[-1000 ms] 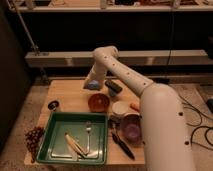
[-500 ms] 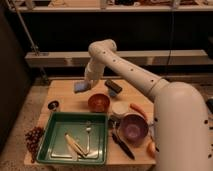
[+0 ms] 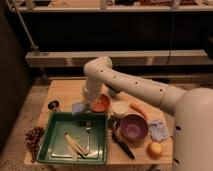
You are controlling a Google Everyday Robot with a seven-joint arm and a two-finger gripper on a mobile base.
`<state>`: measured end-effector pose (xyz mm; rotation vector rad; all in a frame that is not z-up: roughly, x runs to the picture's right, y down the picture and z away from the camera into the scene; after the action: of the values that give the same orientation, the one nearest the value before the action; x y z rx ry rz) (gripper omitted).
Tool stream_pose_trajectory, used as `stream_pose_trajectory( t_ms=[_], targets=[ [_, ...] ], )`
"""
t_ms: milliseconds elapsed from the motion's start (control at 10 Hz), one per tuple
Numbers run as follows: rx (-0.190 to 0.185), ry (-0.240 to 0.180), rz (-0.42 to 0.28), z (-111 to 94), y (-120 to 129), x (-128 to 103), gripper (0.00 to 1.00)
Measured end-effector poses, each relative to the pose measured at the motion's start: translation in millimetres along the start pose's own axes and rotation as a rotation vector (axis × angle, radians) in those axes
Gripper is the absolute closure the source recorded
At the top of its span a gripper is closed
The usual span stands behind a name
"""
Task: Place sponge in tray
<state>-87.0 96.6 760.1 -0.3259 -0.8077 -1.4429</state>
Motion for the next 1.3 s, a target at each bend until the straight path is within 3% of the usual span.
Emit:
stream_pose_trajectory(
  t_ms=[400, 600, 700, 900, 1100, 1300],
  targets=[
    [0.071, -0.06, -0.04, 8.1, 19.1, -73.2, 1.0],
    [0.092, -0.1, -0.062, 23.8, 25.4, -88.1, 1.0],
    [0.108, -0.118, -0.067, 37.6, 25.7, -91.8, 0.95],
    [0.15, -0.118, -0.062, 54.1, 5.5, -88.3, 0.74],
    [0.247, -0.089, -0.025, 58.5, -17.2, -75.0, 0.54],
    [0.303, -0.052, 0.003, 55.1, -33.1, -60.5, 0.34]
  ],
)
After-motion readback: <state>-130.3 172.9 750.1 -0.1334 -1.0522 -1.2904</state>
